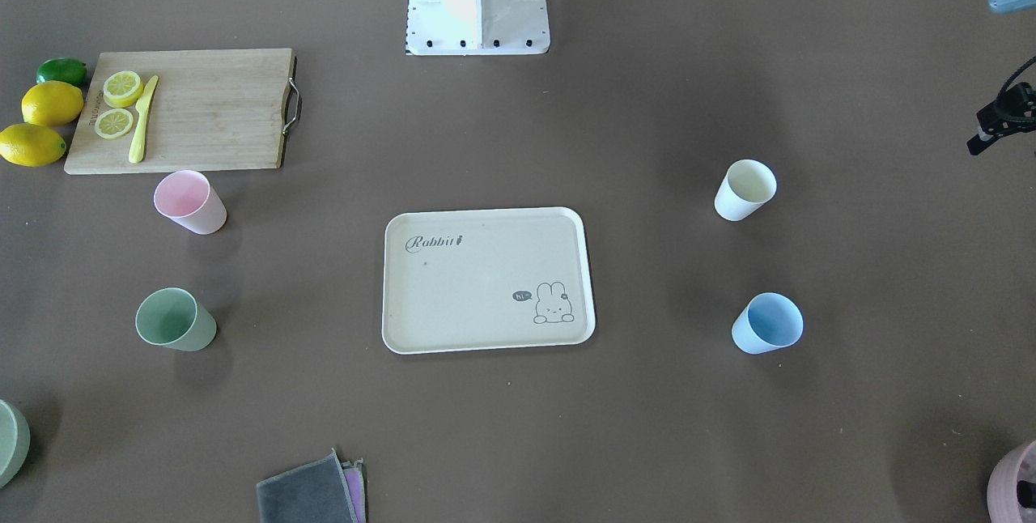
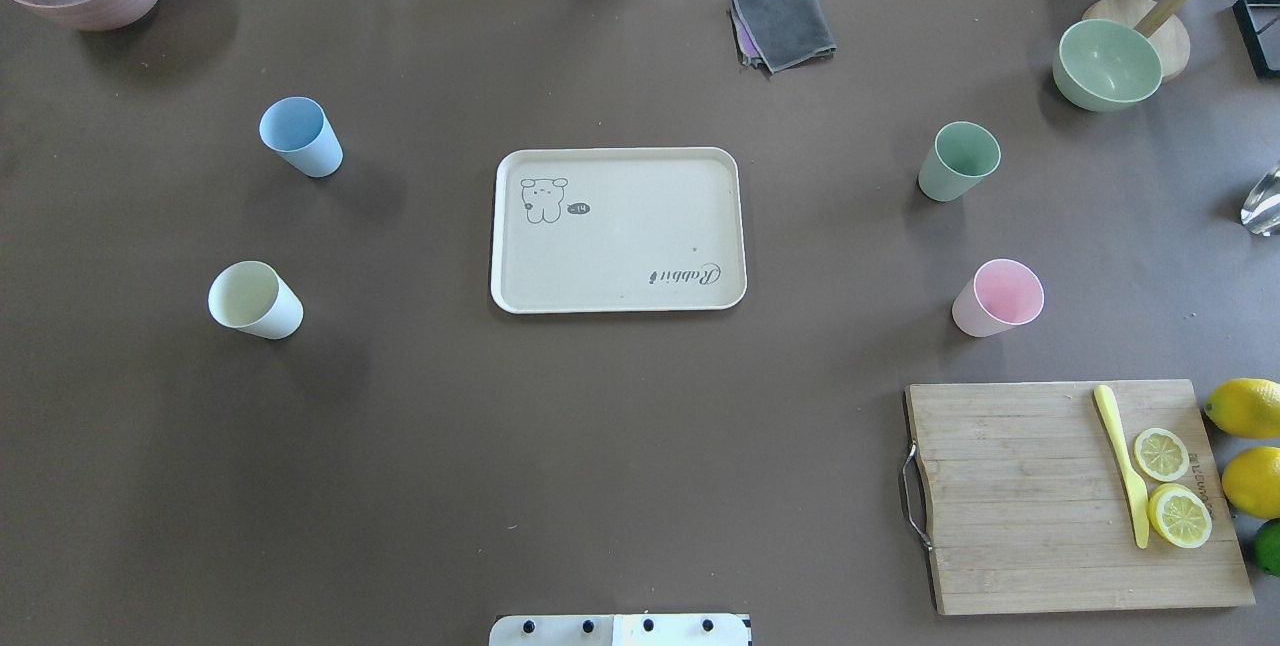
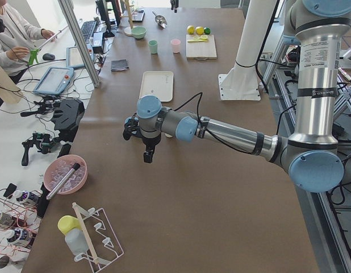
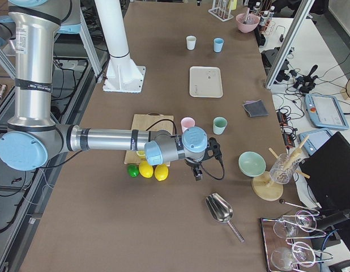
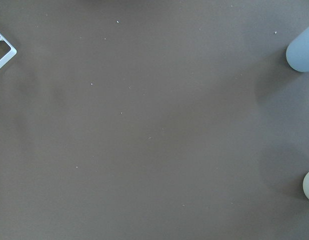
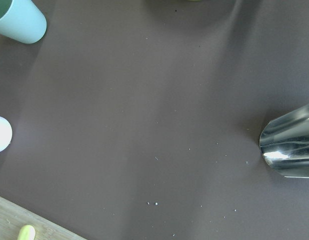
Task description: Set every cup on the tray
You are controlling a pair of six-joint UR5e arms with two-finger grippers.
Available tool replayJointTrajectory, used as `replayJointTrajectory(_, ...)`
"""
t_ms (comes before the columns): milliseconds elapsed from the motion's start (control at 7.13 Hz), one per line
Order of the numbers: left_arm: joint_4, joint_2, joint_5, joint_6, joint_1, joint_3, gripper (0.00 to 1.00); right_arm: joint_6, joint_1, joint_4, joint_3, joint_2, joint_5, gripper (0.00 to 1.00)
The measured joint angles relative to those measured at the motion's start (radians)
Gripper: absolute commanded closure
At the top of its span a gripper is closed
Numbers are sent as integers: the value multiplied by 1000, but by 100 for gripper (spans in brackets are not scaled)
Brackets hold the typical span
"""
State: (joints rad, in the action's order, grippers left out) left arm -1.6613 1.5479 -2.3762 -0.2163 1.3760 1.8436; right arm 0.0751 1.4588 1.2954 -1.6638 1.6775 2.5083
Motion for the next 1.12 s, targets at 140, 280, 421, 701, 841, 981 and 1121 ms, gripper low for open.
replayJointTrajectory(140,-1,1,0,0,-1,5,2,0,0,0,0,1,0,0)
replayJointTrajectory(280,-4,2,0,-1,-2,14,2,0,-2,0,0,2,-1,0)
replayJointTrajectory(421,-6,5,1,-1,-3,21,2,1,-6,-1,-2,1,-1,0)
replayJointTrajectory(701,-7,4,-6,-2,-4,41,2,3,-23,-4,-17,-1,-1,0)
replayJointTrajectory(841,-7,-5,-11,-7,-2,49,2,1,-34,-11,-30,-2,1,0)
replayJointTrajectory(981,-8,-19,-13,-21,-1,56,2,-1,-40,-20,-39,-3,17,0)
replayJointTrajectory(1121,-9,-28,-14,-34,0,61,2,-1,-44,-46,-43,-3,36,0)
